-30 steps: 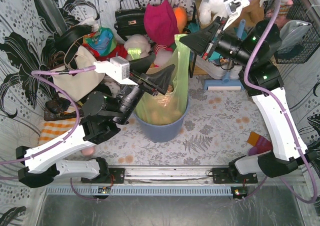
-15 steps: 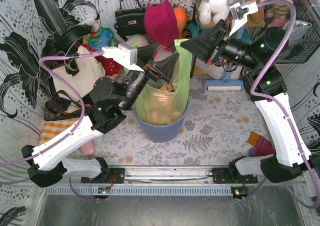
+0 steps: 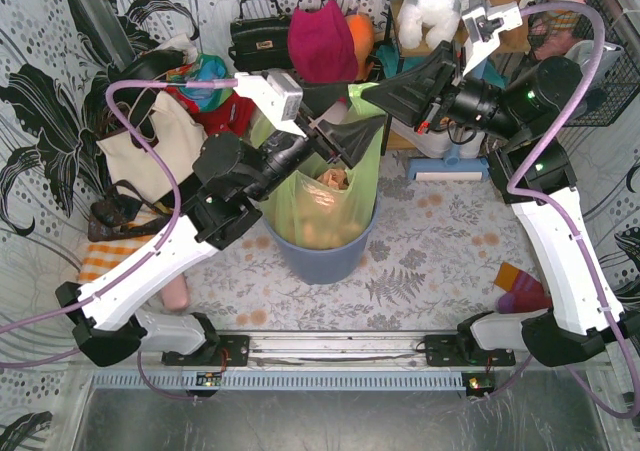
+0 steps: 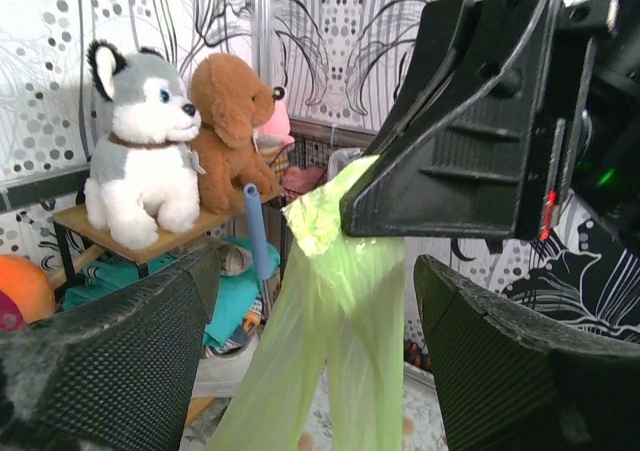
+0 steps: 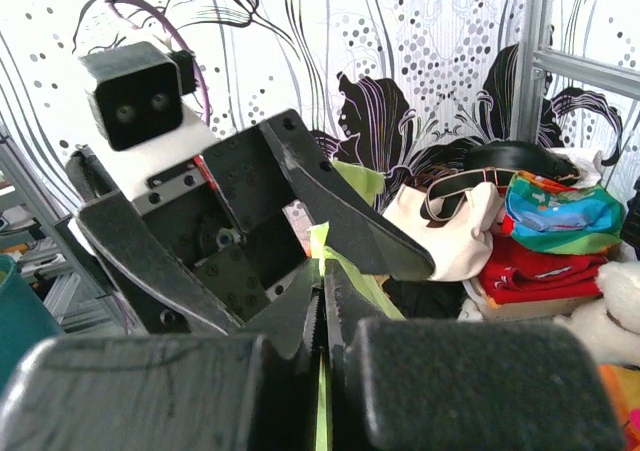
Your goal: Tie the trash bag
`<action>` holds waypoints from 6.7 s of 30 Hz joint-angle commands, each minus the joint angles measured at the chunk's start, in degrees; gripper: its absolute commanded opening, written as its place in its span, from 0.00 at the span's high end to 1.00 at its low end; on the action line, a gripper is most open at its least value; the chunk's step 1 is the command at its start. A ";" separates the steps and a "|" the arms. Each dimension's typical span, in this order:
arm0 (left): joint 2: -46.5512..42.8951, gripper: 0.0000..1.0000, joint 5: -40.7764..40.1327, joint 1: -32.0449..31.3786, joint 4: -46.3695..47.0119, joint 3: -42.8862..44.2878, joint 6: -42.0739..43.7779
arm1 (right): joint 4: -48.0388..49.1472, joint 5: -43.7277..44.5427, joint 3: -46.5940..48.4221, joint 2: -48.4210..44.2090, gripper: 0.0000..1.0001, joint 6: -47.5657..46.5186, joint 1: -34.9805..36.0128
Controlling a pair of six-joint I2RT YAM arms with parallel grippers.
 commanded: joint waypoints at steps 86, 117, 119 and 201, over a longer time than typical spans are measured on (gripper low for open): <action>2.41 0.34 6.31 2.50 0.78 4.93 -5.32 | -0.21 3.74 -0.95 -5.24 1.00 -4.83 -0.12; -4.24 0.99 15.76 2.50 8.23 -6.35 -8.73 | 0.65 2.55 2.14 -2.66 0.56 -2.05 -0.13; -4.93 0.99 17.63 2.50 9.22 -7.91 -8.55 | 0.14 2.47 3.07 -1.68 0.52 -1.86 -0.12; -20.19 1.00 30.91 2.42 6.33 -22.98 -12.45 | -11.05 9.53 15.80 13.76 0.34 -9.09 22.52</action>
